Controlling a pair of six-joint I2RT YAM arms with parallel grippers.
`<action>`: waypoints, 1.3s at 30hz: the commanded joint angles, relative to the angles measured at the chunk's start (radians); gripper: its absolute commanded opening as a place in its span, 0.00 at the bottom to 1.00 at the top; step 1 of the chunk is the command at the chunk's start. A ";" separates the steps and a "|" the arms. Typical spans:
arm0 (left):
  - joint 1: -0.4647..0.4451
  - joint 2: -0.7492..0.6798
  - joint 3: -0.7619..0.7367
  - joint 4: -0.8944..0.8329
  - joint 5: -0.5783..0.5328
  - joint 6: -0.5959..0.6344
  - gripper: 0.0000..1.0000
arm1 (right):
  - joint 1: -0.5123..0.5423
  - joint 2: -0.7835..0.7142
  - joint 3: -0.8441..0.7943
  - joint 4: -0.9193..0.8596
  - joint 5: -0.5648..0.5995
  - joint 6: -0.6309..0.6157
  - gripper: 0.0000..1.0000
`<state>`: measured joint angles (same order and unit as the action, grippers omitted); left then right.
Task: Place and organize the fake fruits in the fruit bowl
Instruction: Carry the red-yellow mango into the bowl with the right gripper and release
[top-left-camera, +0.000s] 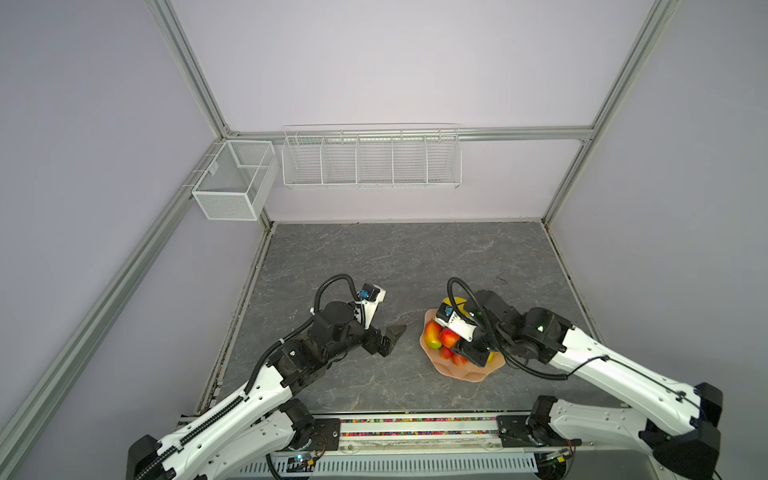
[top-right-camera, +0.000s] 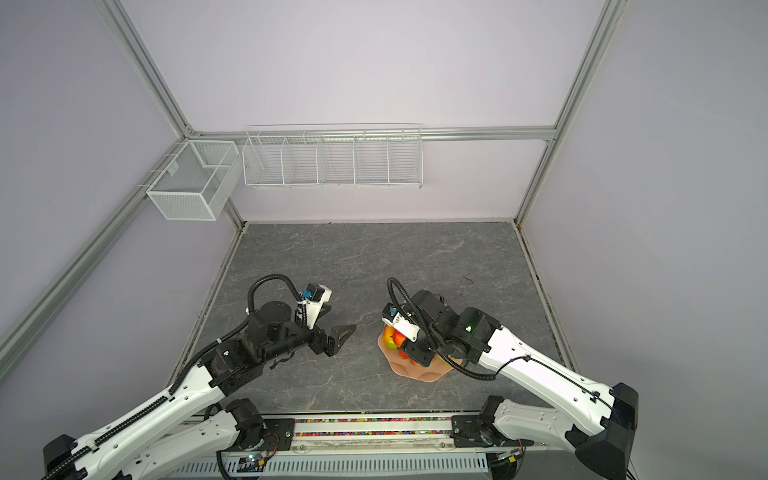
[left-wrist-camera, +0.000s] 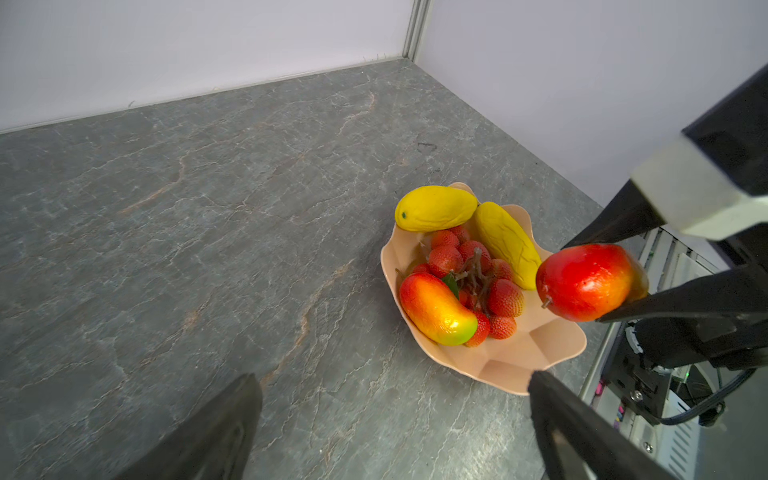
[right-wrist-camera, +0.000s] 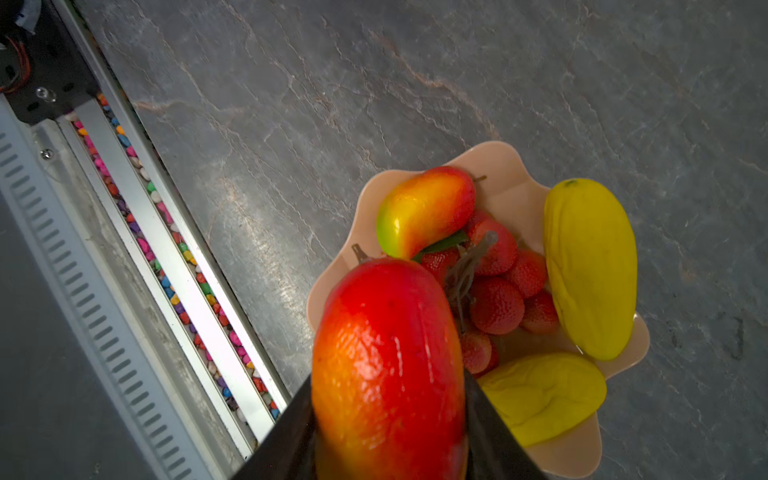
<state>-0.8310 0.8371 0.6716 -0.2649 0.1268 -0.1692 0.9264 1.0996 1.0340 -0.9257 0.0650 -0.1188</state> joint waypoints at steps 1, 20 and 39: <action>0.004 0.020 0.041 0.065 0.109 0.012 0.99 | 0.006 0.039 -0.029 -0.049 0.004 0.028 0.49; 0.003 0.109 0.059 0.070 0.128 0.000 0.99 | 0.006 0.368 0.034 -0.108 -0.049 -0.007 0.56; 0.071 0.129 0.132 0.051 -0.213 0.097 0.99 | -0.008 0.049 0.156 -0.145 0.024 -0.066 0.98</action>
<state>-0.8066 0.9424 0.7708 -0.2253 0.0753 -0.1059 0.9291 1.2240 1.1706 -1.0733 0.0555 -0.1436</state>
